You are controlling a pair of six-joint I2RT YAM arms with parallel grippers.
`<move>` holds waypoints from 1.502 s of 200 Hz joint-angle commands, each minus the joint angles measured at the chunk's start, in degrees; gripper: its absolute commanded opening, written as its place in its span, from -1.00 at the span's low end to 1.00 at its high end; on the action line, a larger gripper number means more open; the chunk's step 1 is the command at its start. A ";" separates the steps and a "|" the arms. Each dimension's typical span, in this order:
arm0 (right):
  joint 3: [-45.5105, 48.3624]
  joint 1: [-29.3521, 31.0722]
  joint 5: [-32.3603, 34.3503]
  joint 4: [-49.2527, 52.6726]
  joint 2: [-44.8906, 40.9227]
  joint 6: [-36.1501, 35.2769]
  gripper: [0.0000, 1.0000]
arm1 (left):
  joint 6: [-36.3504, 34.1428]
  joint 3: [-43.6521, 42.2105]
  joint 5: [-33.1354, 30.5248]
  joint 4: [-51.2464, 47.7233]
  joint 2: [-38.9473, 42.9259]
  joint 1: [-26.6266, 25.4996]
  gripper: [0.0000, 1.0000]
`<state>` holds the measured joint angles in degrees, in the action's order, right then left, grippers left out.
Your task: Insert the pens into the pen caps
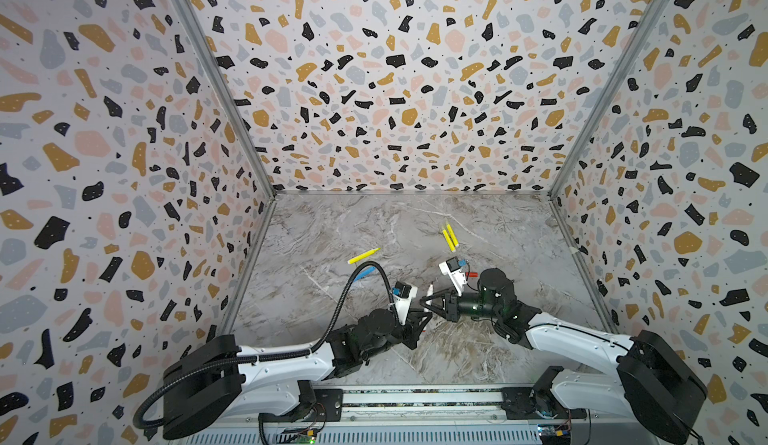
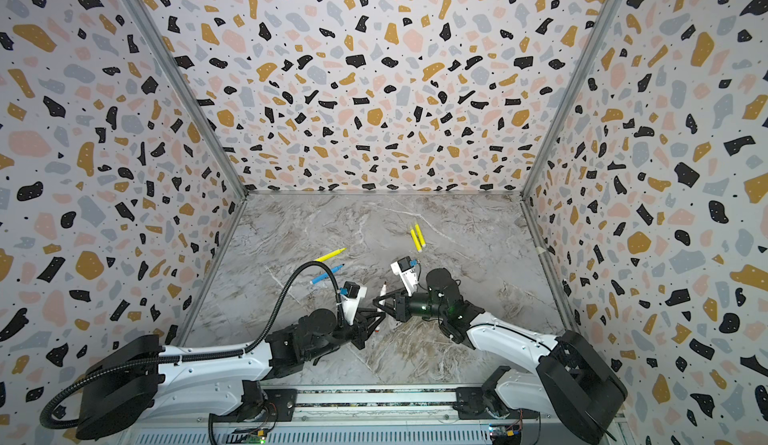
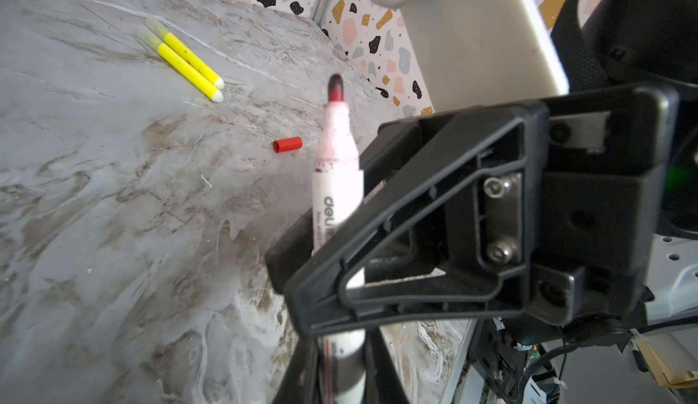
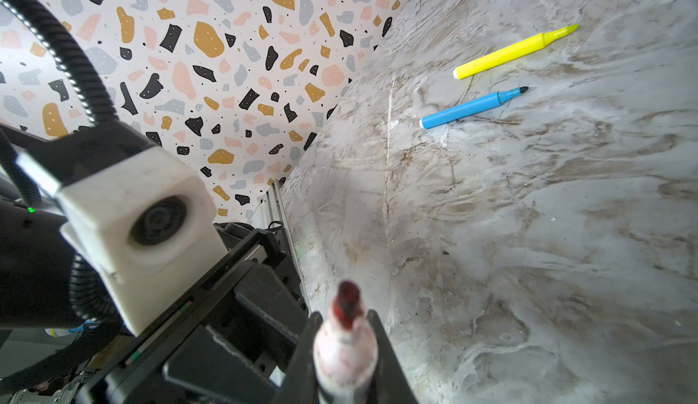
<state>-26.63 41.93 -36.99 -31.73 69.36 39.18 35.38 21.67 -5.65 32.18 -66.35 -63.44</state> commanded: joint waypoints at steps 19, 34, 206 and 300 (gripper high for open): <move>-1.29 0.88 0.02 -1.11 -1.58 -0.68 -0.54 | 0.75 1.00 -1.91 2.58 0.25 -0.02 -1.00; -1.41 0.87 0.51 -0.67 -2.03 -0.77 -0.53 | 0.68 1.00 -1.91 2.53 0.17 -0.06 -1.00; -11.67 -15.26 25.61 40.07 -8.99 -10.78 0.27 | 0.29 -5.04 -2.94 -1.80 9.53 -0.02 -1.00; -18.70 -24.94 23.99 42.10 8.08 -17.82 0.34 | 2.24 -10.00 -3.97 -5.13 17.40 -0.10 -1.00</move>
<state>-41.45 17.78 -13.69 9.15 74.43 24.62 36.86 12.78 -8.16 26.63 -51.20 -63.42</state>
